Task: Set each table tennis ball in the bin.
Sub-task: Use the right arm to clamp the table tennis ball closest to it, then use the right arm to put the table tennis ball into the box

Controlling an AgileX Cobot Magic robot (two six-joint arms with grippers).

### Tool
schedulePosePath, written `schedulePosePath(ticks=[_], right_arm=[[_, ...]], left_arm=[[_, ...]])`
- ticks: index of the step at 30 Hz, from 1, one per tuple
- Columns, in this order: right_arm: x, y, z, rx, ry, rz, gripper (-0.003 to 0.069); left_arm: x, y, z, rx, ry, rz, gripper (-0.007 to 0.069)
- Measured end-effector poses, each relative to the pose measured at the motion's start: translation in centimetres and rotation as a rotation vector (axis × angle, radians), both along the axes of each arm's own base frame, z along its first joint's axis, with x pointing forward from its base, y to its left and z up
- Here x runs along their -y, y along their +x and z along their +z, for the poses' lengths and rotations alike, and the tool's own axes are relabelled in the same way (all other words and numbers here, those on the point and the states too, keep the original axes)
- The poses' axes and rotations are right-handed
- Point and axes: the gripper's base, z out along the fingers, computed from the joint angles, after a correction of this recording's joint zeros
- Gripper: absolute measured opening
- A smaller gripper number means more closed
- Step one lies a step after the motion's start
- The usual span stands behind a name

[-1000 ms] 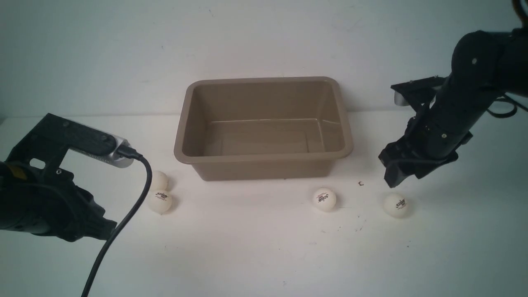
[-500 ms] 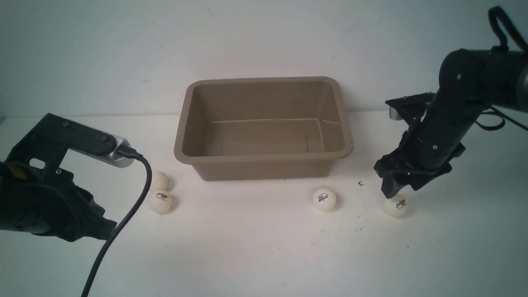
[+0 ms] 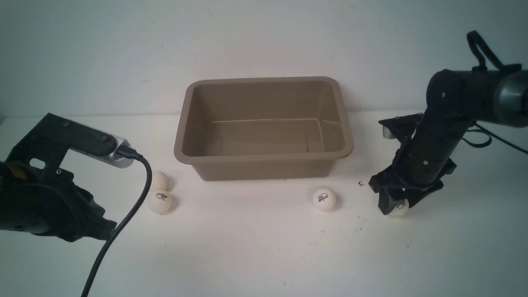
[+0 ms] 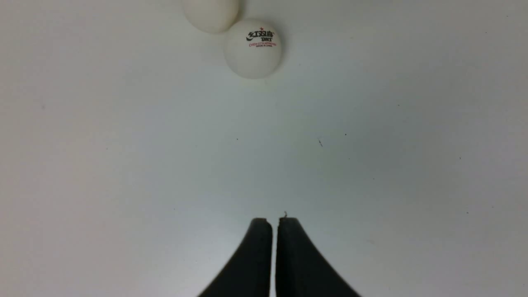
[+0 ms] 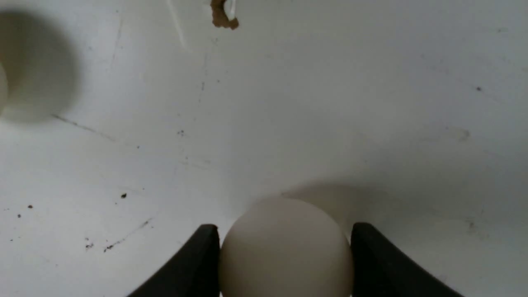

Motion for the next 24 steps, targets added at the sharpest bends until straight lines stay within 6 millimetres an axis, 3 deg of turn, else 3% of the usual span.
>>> schedulePosePath(ticks=[8, 10, 13, 15, 18, 21, 24], right_arm=[[0.6, 0.0, 0.7, 0.026, -0.064, 0.074, 0.0364], [0.9, 0.1, 2.7, 0.064, -0.097, 0.073, 0.0364], [0.5, 0.7, 8.0, 0.203, -0.071, 0.053, 0.0364], [-1.0, 1.0, 12.3, 0.331, -0.017, 0.071, 0.0364], [-4.8, 1.2, 16.7, 0.48, 0.047, 0.153, 0.0364], [-8.3, 1.4, 18.1, 0.546, 0.073, 0.227, 0.0364], [-10.4, 1.8, 17.5, 0.556, 0.071, 0.27, 0.0364]], left_arm=[[0.0, 0.0, 0.0, 0.0, 0.001, -0.002, -0.0001], [0.0, 0.0, 0.0, 0.0, 0.001, -0.002, -0.0001], [0.0, 0.0, 0.0, 0.0, 0.001, -0.002, -0.0001], [0.0, 0.0, 0.0, 0.0, 0.001, -0.002, -0.0001], [0.0, 0.0, 0.0, 0.0, 0.001, -0.002, -0.0001], [0.0, 0.0, 0.0, 0.0, 0.001, -0.002, -0.0001], [0.0, 0.0, 0.0, 0.0, 0.001, -0.002, -0.0001]])
